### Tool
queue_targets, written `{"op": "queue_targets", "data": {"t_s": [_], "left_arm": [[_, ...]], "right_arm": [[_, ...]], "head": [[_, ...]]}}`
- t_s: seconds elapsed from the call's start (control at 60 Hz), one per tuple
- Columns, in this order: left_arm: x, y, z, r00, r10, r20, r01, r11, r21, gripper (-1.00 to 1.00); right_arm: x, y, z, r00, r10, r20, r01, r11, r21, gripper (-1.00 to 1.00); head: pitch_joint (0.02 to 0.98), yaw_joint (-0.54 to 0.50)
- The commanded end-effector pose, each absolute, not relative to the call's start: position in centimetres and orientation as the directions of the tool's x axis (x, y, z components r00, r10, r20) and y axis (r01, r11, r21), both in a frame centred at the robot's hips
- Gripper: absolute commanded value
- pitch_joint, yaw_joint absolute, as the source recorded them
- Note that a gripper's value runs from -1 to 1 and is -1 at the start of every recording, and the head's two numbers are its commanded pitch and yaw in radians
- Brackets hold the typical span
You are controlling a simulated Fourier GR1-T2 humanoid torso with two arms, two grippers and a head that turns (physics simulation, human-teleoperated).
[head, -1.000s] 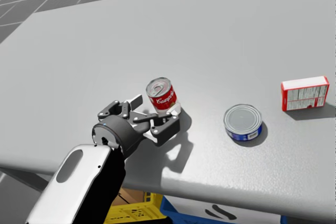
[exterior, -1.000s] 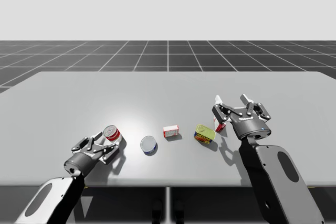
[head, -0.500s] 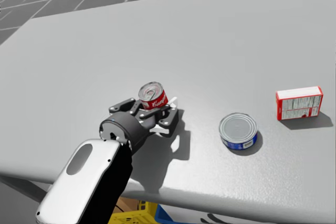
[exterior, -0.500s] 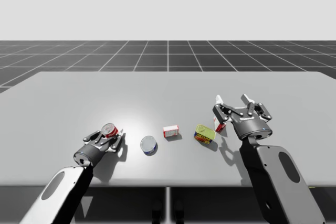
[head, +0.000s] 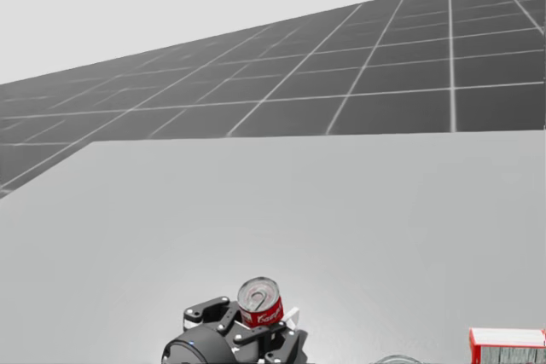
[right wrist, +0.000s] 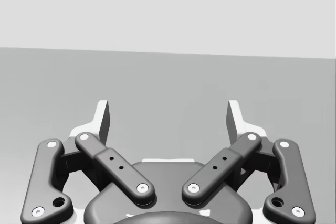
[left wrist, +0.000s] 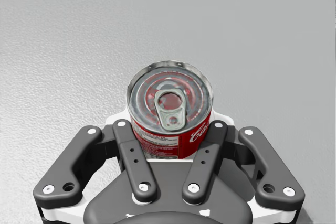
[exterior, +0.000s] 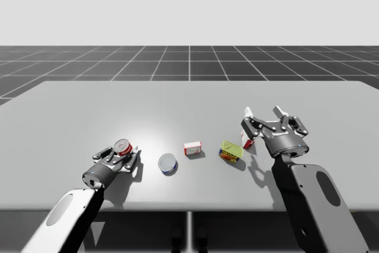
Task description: Pick up the tomato soup can and lift it.
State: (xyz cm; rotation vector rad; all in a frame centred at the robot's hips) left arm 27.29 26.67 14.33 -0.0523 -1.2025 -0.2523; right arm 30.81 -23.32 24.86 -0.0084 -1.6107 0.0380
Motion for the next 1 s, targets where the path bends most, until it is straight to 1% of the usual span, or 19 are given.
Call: {"op": "queue_targets", "data": {"t_s": [0.017, 0.15, 0.25, 0.267, 0.3, 0.367, 0.45, 0.467, 0.55, 0.567, 0.633, 0.65, 0.717, 0.75, 0.767, 0.933, 0.95, 0.967, 1.0], "left_arm": [[26.7, 25.9, 13.2, 0.351, -0.202, 0.915, 0.325, 0.942, 0.083, 1.00], [26.5, 25.7, 13.8, 0.336, -0.207, 0.919, 0.320, 0.943, 0.095, 1.00], [26.0, 25.1, 15.3, 0.306, -0.251, 0.918, 0.319, 0.936, 0.149, 1.00], [25.8, 24.9, 16.0, 0.289, -0.269, 0.919, 0.317, 0.932, 0.174, 1.00], [25.8, 24.8, 16.2, 0.284, -0.271, 0.920, 0.318, 0.931, 0.177, 1.00], [25.5, 24.6, 18.1, 0.250, -0.287, 0.925, 0.324, 0.925, 0.199, 1.00], [25.4, 24.6, 19.7, 0.220, -0.293, 0.930, 0.322, 0.922, 0.214, 1.00], [25.4, 24.6, 20.5, 0.203, -0.296, 0.933, 0.321, 0.921, 0.222, 1.00], [25.6, 24.7, 22.1, 0.173, -0.298, 0.939, 0.316, 0.919, 0.234, 1.00], [25.6, 24.7, 22.8, 0.156, -0.300, 0.941, 0.314, 0.918, 0.240, 1.00], [25.8, 24.8, 23.9, 0.132, -0.306, 0.943, 0.311, 0.916, 0.253, 1.00], [25.9, 24.8, 24.8, 0.115, -0.305, 0.946, 0.309, 0.915, 0.257, 1.00], [26.1, 24.9, 26.3, 0.081, -0.311, 0.947, 0.301, 0.913, 0.274, 1.00], [26.2, 24.9, 26.9, 0.068, -0.309, 0.949, 0.301, 0.913, 0.276, 1.00], [26.3, 24.9, 27.7, 0.053, -0.306, 0.951, 0.306, 0.911, 0.276, 1.00], [26.7, 24.6, 31.2, -0.028, -0.322, 0.946, 0.286, 0.905, 0.316, 1.00], [26.7, 24.6, 31.5, -0.036, -0.326, 0.945, 0.283, 0.903, 0.323, 1.00], [26.8, 24.5, 32.3, -0.058, -0.334, 0.941, 0.275, 0.901, 0.337, 1.00], [26.9, 24.6, 32.9, -0.073, -0.335, 0.939, 0.270, 0.900, 0.342, 1.00]], "right_arm": [[30.8, -23.5, 24.9, -0.040, 0.025, 0.9989, -0.019, 0.999, -0.026, -1.00], [30.8, -23.6, 24.9, -0.039, 0.018, 0.9991, -0.020, 1.000, -0.019, -1.00], [30.9, -23.7, 24.9, -0.039, 0.017, 0.9991, -0.020, 1.000, -0.018, -1.00], [30.9, -23.7, 24.9, -0.039, 0.015, 0.9991, -0.020, 1.000, -0.016, -1.00], [30.9, -23.7, 24.9, -0.039, 0.015, 0.9991, -0.020, 1.000, -0.015, -1.00], [31.0, -23.8, 25.0, -0.038, 0.011, 0.9992, -0.021, 1.000, -0.011, -1.00], [31.0, -23.8, 25.0, -0.037, 0.006, 0.9993, -0.022, 1.000, -0.007, -1.00], [31.0, -23.9, 25.0, -0.035, 0.002, 0.9994, -0.023, 1.000, -0.003, -1.00], [31.0, -23.9, 25.0, -0.031, -0.007, 0.9995, -0.026, 1.000, 0.006, -1.00], [31.0, -23.9, 25.1, -0.030, -0.010, 0.9995, -0.027, 1.000, 0.009, -1.00], [31.0, -23.9, 25.0, -0.030, -0.009, 0.9995, -0.029, 1.000, 0.008, -1.00], [31.0, -23.9, 25.0, -0.029, -0.009, 0.9995, -0.030, 1.000, 0.009, -1.00], [31.1, -23.9, 25.0, -0.027, -0.010, 0.9996, -0.032, 0.999, 0.009, -1.00], [31.1, -23.9, 25.0, -0.027, -0.009, 0.9996, -0.033, 0.999, 0.008, -1.00], [31.1, -23.8, 24.9, -0.027, -0.009, 0.9996, -0.033, 0.999, 0.008, -1.00], [31.1, -23.9, 25.0, -0.026, -0.010, 0.9996, -0.037, 0.999, 0.009, -1.00], [31.1, -23.9, 25.0, -0.026, -0.010, 0.9996, -0.037, 0.999, 0.009, -1.00], [31.1, -23.9, 25.0, -0.026, -0.010, 0.9996, -0.037, 0.999, 0.009, -1.00], [31.1, -23.9, 25.0, -0.025, -0.010, 0.9996, -0.037, 0.999, 0.009, -1.00]], "head": [[0.456, 0.42], [0.438, 0.42], [0.436, 0.42], [0.436, 0.42], [0.436, 0.42], [0.433, 0.42], [0.432, 0.42], [0.432, 0.42], [0.429, 0.42], [0.427, 0.42], [0.425, 0.42], [0.423, 0.42], [0.422, 0.42], [0.421, 0.42], [0.420, 0.42], [0.416, 0.42], [0.416, 0.42], [0.416, 0.42], [0.416, 0.42]]}}
